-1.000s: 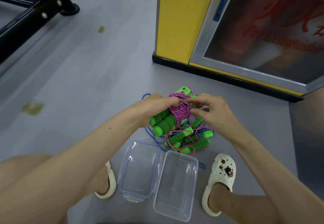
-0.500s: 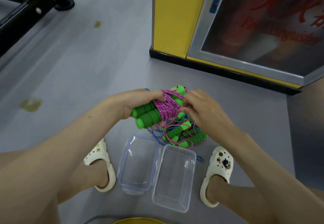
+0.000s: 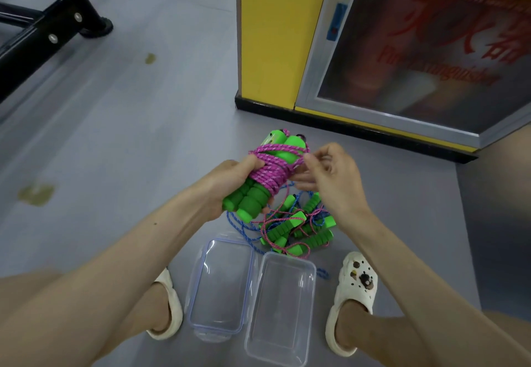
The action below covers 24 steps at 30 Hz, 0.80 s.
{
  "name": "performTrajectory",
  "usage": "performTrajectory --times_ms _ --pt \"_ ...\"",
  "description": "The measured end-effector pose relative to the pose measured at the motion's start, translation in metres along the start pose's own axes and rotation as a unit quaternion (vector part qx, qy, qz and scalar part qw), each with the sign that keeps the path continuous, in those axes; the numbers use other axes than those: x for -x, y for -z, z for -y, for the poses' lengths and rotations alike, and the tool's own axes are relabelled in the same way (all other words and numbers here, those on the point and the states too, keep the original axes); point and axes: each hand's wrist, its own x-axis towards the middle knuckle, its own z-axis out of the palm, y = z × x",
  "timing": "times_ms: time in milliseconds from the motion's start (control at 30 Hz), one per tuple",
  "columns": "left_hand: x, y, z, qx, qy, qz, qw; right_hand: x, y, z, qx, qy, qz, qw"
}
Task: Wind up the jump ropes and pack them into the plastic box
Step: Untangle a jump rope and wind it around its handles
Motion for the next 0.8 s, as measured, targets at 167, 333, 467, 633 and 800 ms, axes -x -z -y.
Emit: performTrajectory --times_ms 167,333,467,633,800 --pt "-0.004 -0.002 0.003 -0.031 -0.017 -0.020 0.999 -0.002 0.000 -0.008 0.012 0.028 0.016 0.999" --pt "-0.007 -0.012 0.007 -0.033 -0.054 -0.082 0.995 0.001 -0.001 -0.019 0.260 0.259 -0.032 0.930" --pt "-0.007 -0.015 0.004 -0.012 -0.058 -0.097 0.994 -0.001 -0.001 -0.023 0.466 0.360 -0.006 0.808" --pt "-0.008 -0.015 0.007 -0.050 -0.064 -0.068 0.994 -0.006 -0.006 -0.020 0.356 0.306 -0.009 0.883" --pt "-0.006 -0.014 0.004 -0.004 -0.039 -0.083 0.996 -0.010 -0.005 -0.015 0.225 0.271 -0.048 0.935"
